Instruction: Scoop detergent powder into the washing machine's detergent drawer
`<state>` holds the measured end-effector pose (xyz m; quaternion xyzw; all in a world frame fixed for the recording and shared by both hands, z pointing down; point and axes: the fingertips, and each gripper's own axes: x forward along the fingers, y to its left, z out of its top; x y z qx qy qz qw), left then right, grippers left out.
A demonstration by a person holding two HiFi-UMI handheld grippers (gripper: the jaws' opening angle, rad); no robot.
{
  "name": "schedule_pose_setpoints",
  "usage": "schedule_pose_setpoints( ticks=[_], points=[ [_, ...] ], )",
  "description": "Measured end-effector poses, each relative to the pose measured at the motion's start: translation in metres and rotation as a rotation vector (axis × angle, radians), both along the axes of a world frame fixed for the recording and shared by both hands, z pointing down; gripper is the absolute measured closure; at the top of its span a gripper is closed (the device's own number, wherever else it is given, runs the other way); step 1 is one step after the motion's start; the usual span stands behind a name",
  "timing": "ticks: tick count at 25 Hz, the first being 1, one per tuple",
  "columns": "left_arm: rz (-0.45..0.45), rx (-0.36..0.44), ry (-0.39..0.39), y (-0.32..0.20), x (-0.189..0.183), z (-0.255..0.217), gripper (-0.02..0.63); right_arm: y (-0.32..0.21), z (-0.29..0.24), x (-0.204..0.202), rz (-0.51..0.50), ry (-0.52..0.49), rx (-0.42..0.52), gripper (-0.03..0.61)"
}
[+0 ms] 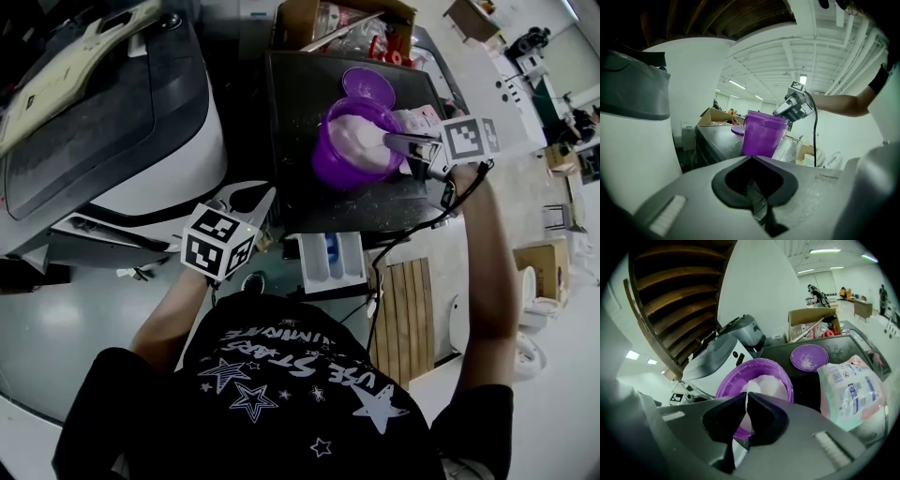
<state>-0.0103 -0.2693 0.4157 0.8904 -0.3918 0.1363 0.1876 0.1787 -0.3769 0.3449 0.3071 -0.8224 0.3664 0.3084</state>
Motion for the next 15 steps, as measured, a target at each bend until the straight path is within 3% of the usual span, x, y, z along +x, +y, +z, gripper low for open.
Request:
schedule_pose_setpoints(
  ticks=[5,11,15],
  points=[
    [-0.008,-0.009,-0.008,0.015,0.003,0.002,0.612,0.024,-0.028,-0.028,0.002,-0.384,0.001,0.542],
    [-0.018,-0.015,-0.021,0.035,0.01,0.001,0.612,0.042,-0.049,-0.009,0.142,-0.572,0.032,0.543],
    [-0.027,-0.02,-0.033,0.054,0.014,0.001,0.612,0.068,-0.055,-0.001,0.175,-0.664,0.056,0.542]
  ],
)
